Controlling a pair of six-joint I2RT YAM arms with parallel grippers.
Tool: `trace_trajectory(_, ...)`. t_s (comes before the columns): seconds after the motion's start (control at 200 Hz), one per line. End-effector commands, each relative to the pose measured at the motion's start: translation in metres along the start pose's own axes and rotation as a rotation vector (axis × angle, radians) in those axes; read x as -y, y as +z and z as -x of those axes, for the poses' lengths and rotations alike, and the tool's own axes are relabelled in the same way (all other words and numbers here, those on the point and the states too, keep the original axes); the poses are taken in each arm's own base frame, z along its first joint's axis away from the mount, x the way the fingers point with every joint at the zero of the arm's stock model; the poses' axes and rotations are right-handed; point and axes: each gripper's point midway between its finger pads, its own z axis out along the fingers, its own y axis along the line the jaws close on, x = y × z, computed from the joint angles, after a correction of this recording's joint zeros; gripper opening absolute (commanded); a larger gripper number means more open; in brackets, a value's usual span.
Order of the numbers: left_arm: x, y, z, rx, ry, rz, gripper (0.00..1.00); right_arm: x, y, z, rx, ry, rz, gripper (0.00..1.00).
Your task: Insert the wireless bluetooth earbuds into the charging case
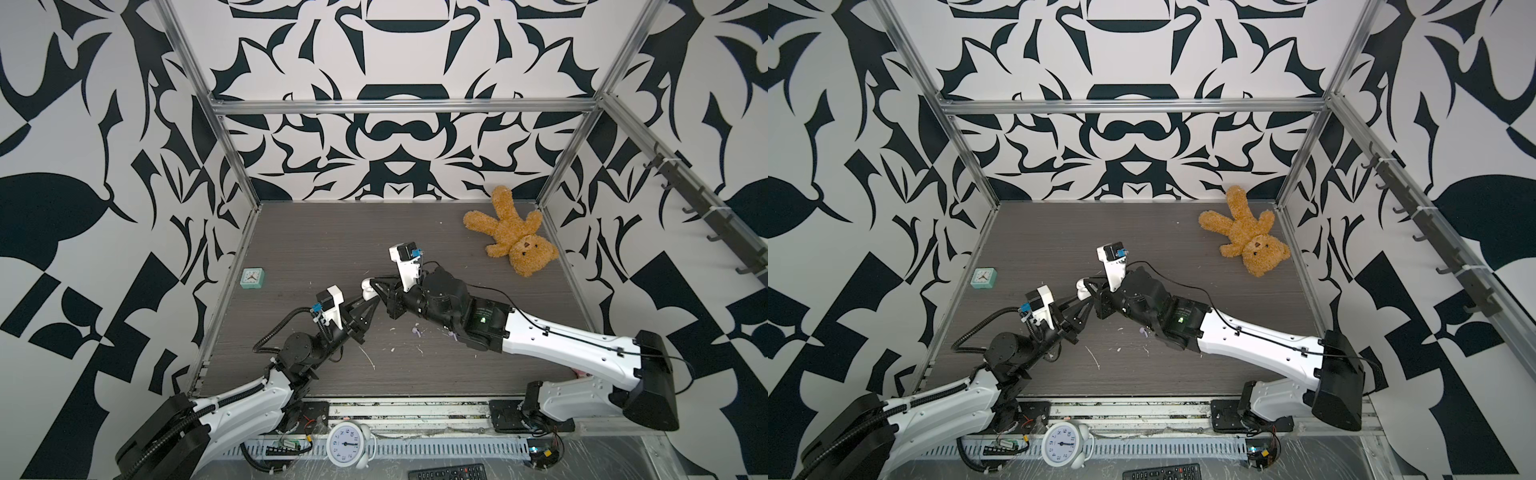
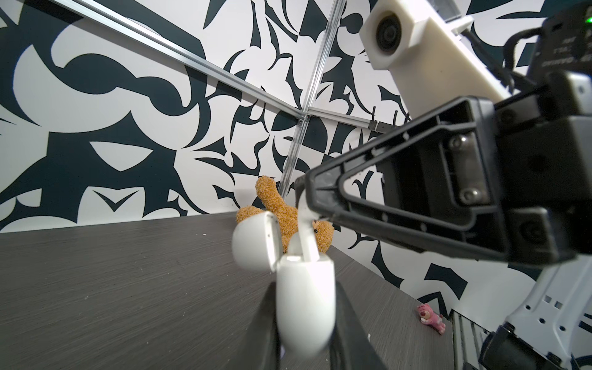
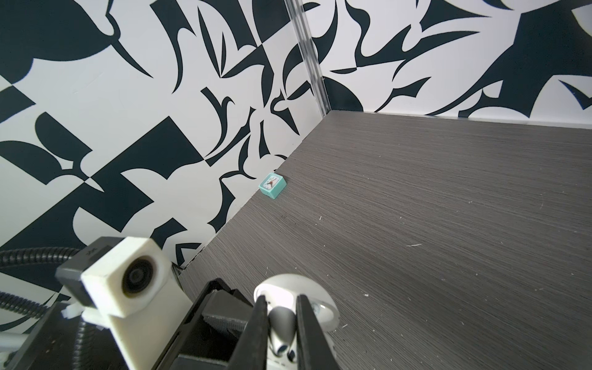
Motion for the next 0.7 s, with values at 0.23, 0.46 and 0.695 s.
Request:
trace_trajectory(0.23, 0.0096, -0.0025, 0.0203, 0.085, 0.033, -0.041, 0.00, -0.0038, -0.0008, -0.0111, -0.049, -0.007, 0.011, 0.18)
trace_trajectory(0.46, 0.0103, -0.0031, 0.0228, 0.093, 0.038, -0.042, 0.00, -0.0025, -0.0022, -0.0105, -0.048, -0.016, 0.003, 0.20)
trace_trajectory(0.695, 0.0101, -0.0044, 0.0226, 0.095, 0.041, -0.041, 0.00, -0.0023, -0.0024, -0.0098, -0.045, -0.014, 0.002, 0.21)
